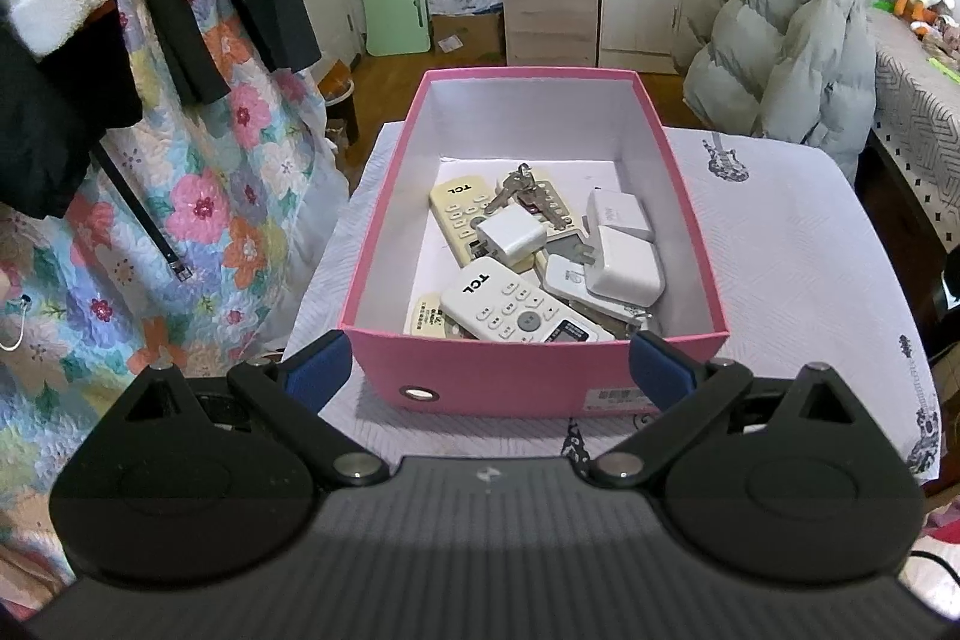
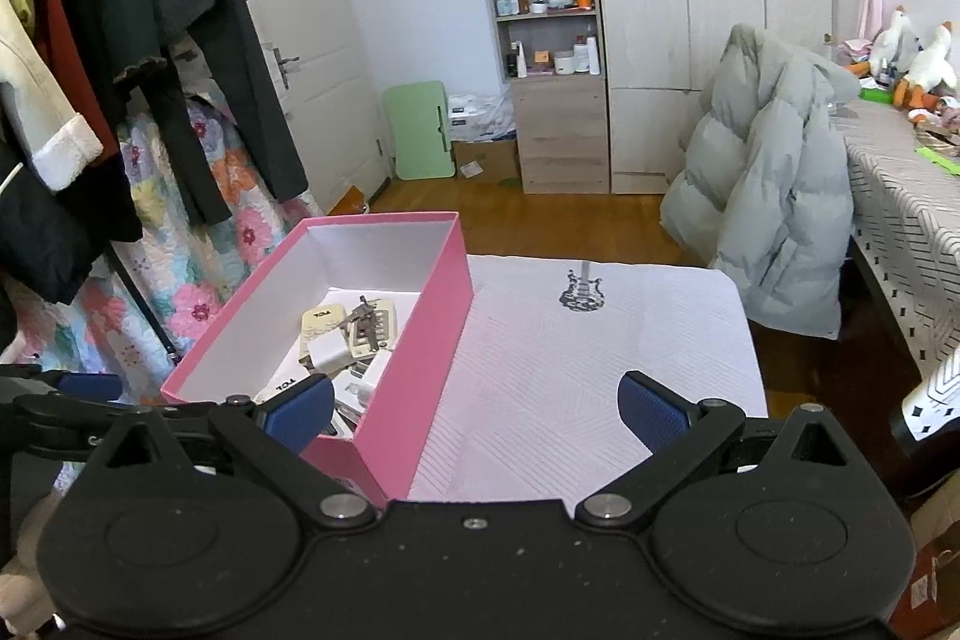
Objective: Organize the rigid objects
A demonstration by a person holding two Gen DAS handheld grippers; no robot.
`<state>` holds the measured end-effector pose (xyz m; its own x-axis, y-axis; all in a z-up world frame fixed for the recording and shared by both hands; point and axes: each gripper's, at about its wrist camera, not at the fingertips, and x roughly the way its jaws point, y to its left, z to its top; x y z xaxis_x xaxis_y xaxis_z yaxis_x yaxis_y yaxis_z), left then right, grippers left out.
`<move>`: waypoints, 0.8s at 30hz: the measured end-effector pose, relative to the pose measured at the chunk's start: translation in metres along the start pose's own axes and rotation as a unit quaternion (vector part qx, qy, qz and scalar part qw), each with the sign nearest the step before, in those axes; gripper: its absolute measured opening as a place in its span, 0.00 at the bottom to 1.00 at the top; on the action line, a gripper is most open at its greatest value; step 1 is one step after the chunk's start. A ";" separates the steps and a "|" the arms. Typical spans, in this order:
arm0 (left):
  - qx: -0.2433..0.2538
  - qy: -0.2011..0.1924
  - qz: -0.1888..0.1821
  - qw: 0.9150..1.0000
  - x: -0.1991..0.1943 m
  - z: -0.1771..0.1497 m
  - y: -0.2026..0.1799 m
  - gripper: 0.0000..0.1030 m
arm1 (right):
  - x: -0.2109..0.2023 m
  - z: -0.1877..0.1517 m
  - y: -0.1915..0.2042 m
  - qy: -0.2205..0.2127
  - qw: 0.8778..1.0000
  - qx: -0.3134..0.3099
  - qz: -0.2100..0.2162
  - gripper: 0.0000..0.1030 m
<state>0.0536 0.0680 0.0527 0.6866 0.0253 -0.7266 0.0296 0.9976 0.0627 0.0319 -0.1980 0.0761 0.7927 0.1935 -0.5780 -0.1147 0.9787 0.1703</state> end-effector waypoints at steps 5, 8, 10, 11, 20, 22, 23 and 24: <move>-0.007 -0.006 -0.003 1.000 -0.010 -0.009 -0.003 0.97 | -0.009 -0.006 -0.001 -0.004 1.000 0.001 0.003 0.99; -0.007 -0.004 -0.006 1.000 -0.014 -0.011 -0.006 0.97 | -0.011 -0.007 -0.002 0.001 1.000 0.002 0.001 0.99; -0.010 -0.002 -0.004 1.000 -0.016 -0.011 -0.007 0.97 | -0.010 -0.006 -0.002 0.007 1.000 0.005 -0.006 0.99; -0.011 -0.001 -0.004 1.000 -0.017 -0.010 -0.008 0.97 | -0.009 -0.007 -0.002 0.010 1.000 0.003 -0.011 0.99; -0.007 0.003 -0.006 1.000 -0.016 -0.001 -0.014 0.97 | -0.004 -0.007 -0.008 0.020 0.999 0.010 -0.028 0.99; -0.005 0.002 -0.008 1.000 -0.015 0.000 -0.017 0.97 | -0.004 -0.008 -0.011 0.020 0.999 0.014 -0.033 0.99; -0.004 0.003 -0.010 1.000 -0.015 0.000 -0.018 0.97 | -0.003 -0.008 -0.012 0.021 0.999 0.016 -0.035 0.99; -0.004 0.005 -0.012 1.000 -0.014 -0.001 -0.020 0.97 | -0.003 -0.009 -0.014 0.023 0.999 0.018 -0.036 0.99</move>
<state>0.0430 0.0480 0.0610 0.6785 0.0023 -0.7346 0.0399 0.9984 0.0400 0.0257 -0.2114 0.0682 0.7699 0.1259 -0.6257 -0.0359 0.9873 0.1545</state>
